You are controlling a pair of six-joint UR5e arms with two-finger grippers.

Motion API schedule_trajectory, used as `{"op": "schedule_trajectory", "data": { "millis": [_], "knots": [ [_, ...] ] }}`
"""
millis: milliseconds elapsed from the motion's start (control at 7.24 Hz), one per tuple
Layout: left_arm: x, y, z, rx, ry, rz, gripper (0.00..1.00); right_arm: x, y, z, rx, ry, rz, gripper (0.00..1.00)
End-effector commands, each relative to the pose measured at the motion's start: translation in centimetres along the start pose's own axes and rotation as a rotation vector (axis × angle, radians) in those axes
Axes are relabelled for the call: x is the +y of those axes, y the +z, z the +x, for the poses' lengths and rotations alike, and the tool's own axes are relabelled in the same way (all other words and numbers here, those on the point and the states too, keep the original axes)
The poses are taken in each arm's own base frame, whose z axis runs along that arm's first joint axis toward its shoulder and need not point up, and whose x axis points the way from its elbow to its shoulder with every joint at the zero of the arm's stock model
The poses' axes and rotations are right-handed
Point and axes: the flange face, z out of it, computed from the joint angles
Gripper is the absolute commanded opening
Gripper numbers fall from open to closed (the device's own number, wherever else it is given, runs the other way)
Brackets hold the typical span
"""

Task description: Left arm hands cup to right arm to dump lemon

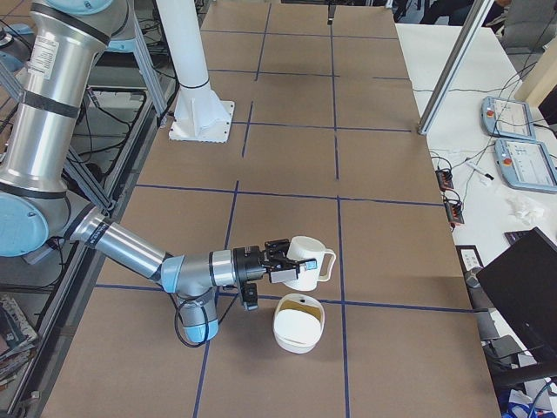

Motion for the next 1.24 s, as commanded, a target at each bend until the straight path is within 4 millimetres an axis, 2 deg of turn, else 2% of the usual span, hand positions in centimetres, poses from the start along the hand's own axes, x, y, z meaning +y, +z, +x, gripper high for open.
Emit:
{"op": "schedule_trajectory", "data": {
  "millis": [0,414,1104],
  "knots": [
    [0.0,0.1,0.0,0.0,-0.001,-0.002,1.0,-0.2,0.2,0.1,0.009,-0.249,0.022,0.29],
    [-0.1,0.2,-0.1,0.0,-0.001,-0.005,1.0,-0.7,0.7,0.5,0.063,-0.542,0.076,0.29],
    [-0.1,0.2,-0.1,0.001,0.0,-0.006,1.0,-0.5,1.2,1.4,0.164,-1.062,0.043,0.25]
  ]
}}
